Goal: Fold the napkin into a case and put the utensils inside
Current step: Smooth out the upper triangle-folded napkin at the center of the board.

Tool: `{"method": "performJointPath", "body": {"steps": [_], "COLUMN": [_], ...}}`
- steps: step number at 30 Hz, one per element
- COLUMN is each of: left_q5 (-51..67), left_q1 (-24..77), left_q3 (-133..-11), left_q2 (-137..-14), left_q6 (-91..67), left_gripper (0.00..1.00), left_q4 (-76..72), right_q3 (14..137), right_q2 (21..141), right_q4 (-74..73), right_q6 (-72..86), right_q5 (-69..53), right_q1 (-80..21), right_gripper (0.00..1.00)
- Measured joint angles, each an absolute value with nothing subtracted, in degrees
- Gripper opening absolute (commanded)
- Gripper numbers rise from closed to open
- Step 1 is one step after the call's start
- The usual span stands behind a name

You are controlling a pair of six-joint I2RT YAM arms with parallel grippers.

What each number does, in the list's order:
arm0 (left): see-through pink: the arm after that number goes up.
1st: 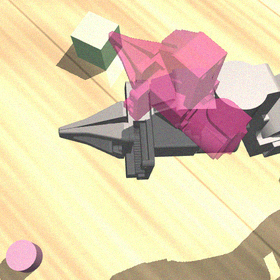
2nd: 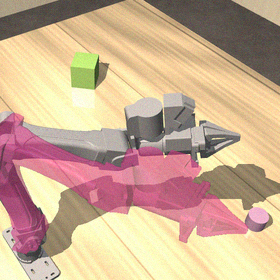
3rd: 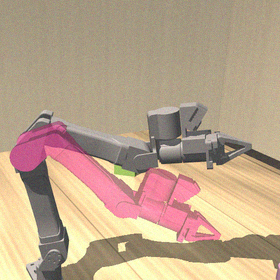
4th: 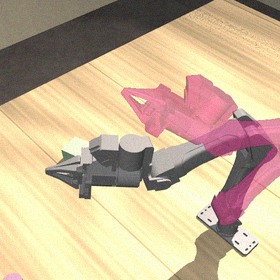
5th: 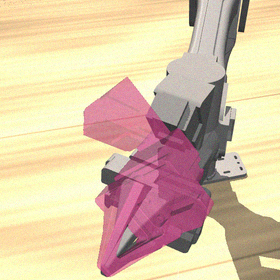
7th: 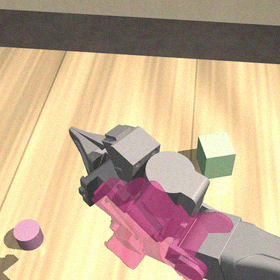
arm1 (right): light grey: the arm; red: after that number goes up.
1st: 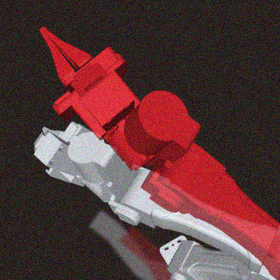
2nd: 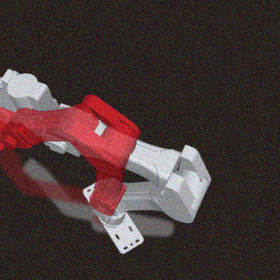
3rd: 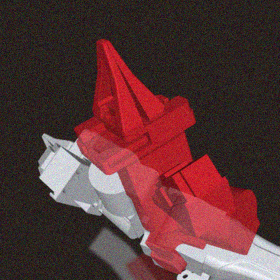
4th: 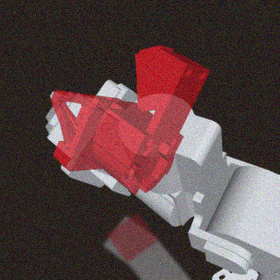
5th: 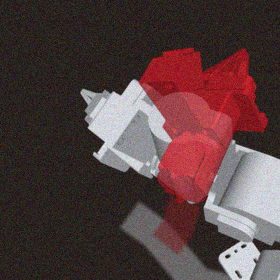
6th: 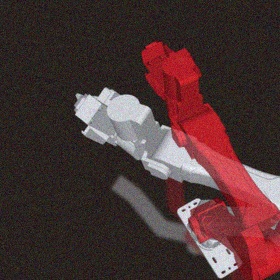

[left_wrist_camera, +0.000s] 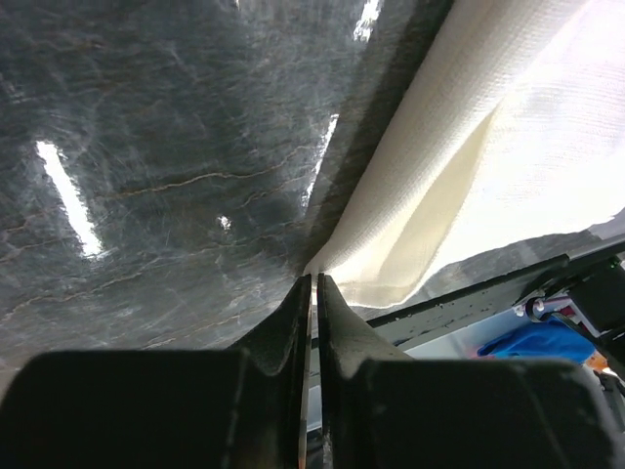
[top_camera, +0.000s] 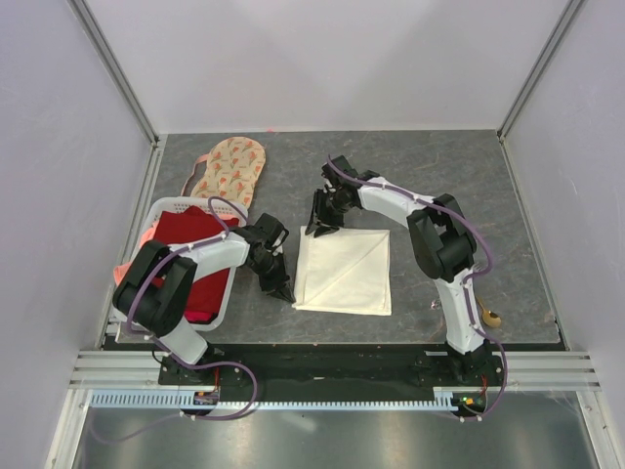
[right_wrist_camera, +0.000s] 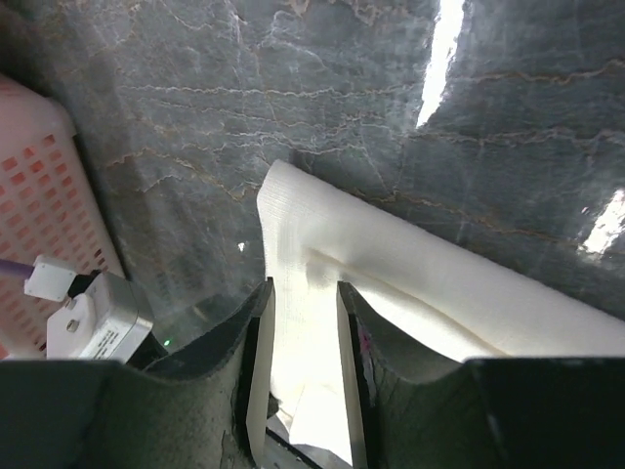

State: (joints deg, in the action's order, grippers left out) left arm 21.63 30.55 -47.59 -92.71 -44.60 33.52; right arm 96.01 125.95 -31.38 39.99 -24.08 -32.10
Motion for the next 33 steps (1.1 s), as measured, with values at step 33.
{"method": "performJointPath", "body": {"steps": [33], "left_q5": [23.11], "left_q1": [30.57], "left_q3": [-46.81], "left_q2": [-93.27], "left_q6": [-44.60], "left_gripper": [0.07], "left_q4": [31.31], "right_q3": [104.20], "right_q2": [129.29], "right_q4": [-41.23], "right_q6": [36.40], "right_q5": [-2.66], "right_q1": [-39.18], "right_gripper": [0.33]}}
